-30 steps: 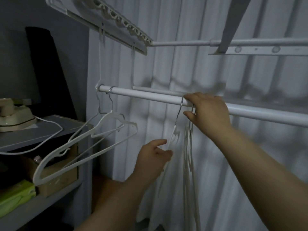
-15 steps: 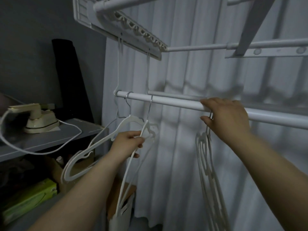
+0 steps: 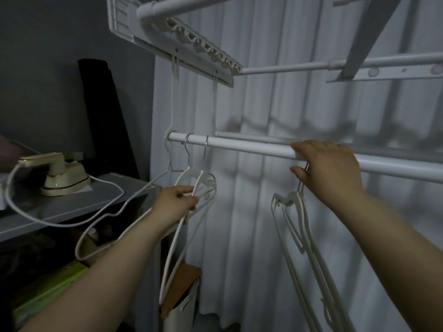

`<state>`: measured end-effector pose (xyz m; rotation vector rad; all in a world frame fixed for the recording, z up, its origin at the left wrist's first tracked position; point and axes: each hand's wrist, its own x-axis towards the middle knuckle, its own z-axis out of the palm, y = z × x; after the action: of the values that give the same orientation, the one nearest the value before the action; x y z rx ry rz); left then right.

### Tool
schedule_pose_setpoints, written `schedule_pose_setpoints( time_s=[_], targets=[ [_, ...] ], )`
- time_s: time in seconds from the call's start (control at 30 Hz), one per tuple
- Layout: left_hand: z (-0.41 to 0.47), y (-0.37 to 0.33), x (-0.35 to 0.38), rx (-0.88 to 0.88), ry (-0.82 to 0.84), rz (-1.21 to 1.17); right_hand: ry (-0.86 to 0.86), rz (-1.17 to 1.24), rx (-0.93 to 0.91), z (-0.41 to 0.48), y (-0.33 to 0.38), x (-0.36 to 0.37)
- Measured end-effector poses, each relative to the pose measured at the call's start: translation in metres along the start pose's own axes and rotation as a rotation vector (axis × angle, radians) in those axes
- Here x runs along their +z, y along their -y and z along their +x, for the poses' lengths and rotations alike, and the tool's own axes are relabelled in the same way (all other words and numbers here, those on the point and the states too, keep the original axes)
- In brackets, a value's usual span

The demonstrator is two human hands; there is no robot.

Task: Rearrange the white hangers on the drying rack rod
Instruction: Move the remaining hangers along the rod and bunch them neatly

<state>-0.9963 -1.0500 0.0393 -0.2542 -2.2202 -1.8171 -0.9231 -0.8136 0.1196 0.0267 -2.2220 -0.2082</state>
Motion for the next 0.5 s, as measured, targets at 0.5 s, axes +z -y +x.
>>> schedule_pose_setpoints(
  time_s=[0.5],
  targets=[
    [0.0019, -0.0022, 0.0028, 0.019, 0.068, 0.124, -0.002, 0.007, 0.007, 0.0033, 0.0049, 0.0036]
  ],
)
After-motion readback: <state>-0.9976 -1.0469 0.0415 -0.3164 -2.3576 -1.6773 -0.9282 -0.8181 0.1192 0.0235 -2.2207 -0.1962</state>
